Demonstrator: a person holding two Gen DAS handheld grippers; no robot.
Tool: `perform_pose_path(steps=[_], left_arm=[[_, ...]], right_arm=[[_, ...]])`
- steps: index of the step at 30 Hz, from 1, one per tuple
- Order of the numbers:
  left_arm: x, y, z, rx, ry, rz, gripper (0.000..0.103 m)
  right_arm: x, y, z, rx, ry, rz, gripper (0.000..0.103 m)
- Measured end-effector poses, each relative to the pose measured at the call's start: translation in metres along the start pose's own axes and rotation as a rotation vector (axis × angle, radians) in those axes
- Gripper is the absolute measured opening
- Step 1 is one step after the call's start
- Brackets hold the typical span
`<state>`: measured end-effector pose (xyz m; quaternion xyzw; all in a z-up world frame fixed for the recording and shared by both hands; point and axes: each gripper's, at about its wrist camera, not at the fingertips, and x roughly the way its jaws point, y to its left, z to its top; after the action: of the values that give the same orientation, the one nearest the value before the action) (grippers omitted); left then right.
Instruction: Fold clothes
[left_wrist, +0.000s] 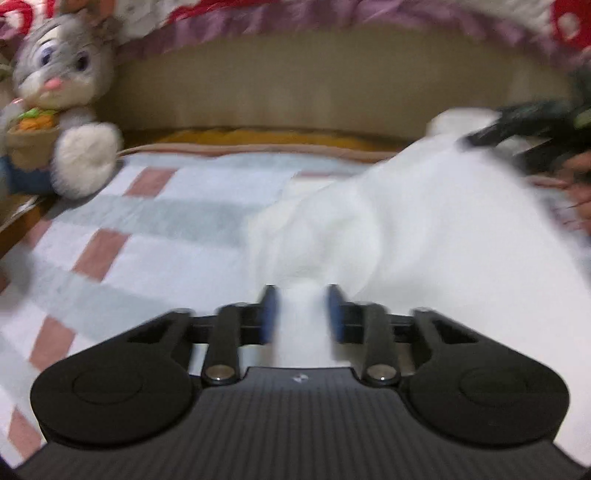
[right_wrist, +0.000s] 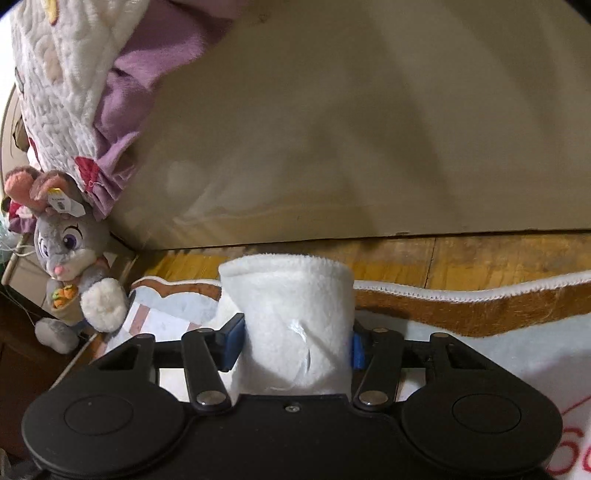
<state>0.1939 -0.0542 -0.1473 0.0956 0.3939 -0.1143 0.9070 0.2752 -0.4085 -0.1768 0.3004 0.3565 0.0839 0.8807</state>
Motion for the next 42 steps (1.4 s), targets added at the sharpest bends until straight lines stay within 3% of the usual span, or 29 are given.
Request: perform_pose_path(steps=[2,5,7,11,12,14,16,18,19,20,21,22,25,27,30,36,38,42], left_arm=[[0.006,0.015,-0.001,-0.111,0.002,-0.052,0.011],[0.002,0.019,0.006,-0.121,-0.015,-0.067,0.004],[0.0,0.019,0.011,-0.099,-0.036,-0.047,0.003],[-0.003,0.029,0.011,-0.06,-0.066,0.16,0.0],[-0.011,0.039,0.009,-0.135,-0.063,0.103,0.0],[-0.032,0.058,0.002,-0.297,-0.07,-0.041,0.004],[-0.061,0.057,-0.007,-0.337,-0.089,-0.133,0.009],[-0.085,0.044,-0.016,-0.312,-0.108,-0.204,0.024],[-0.092,0.037,-0.023,-0.307,-0.098,-0.235,0.042],[-0.099,0.03,-0.031,-0.304,-0.086,-0.265,0.052],[-0.102,0.022,-0.042,-0.306,-0.068,-0.274,0.052],[-0.103,0.016,-0.052,-0.308,-0.049,-0.269,0.052],[-0.098,0.003,-0.085,-0.273,0.041,-0.164,0.048],[-0.096,0.004,-0.096,-0.251,0.06,-0.116,0.048],[-0.101,0.01,-0.099,-0.256,0.059,-0.067,0.051],[-0.119,0.011,-0.102,-0.259,0.056,0.044,0.068],[-0.127,0.018,-0.104,-0.327,0.053,0.039,0.068],[-0.14,0.044,-0.128,-0.665,0.1,-0.144,0.068]], right_arm=[[-0.015,0.005,-0.001,-0.037,-0.041,-0.034,0.067],[-0.044,0.011,-0.006,-0.093,-0.07,-0.05,0.067],[-0.067,0.019,-0.016,-0.137,-0.055,-0.013,0.069],[-0.103,0.037,-0.061,-0.231,0.054,0.097,0.071],[-0.11,0.041,-0.077,-0.268,0.086,0.113,0.071],[-0.118,0.048,-0.107,-0.328,0.13,0.098,0.071],[-0.124,0.051,-0.132,-0.353,0.164,0.079,0.072],[-0.129,0.044,-0.147,-0.31,0.179,0.081,0.075],[-0.132,0.038,-0.153,-0.273,0.188,0.088,0.075],[-0.136,0.032,-0.158,-0.236,0.198,0.096,0.075],[-0.138,0.027,-0.161,-0.198,0.206,0.116,0.075],[-0.138,0.022,-0.163,-0.166,0.218,0.139,0.075],[-0.137,0.014,-0.172,-0.107,0.273,0.202,0.077],[-0.136,0.02,-0.186,-0.166,0.326,0.213,0.077],[-0.139,0.03,-0.214,-0.299,0.388,0.202,0.063],[-0.157,0.032,-0.228,-0.368,0.451,0.24,0.061],[-0.167,0.028,-0.214,-0.348,0.429,0.254,0.064],[-0.173,0.004,-0.172,-0.173,0.316,0.275,0.08]])
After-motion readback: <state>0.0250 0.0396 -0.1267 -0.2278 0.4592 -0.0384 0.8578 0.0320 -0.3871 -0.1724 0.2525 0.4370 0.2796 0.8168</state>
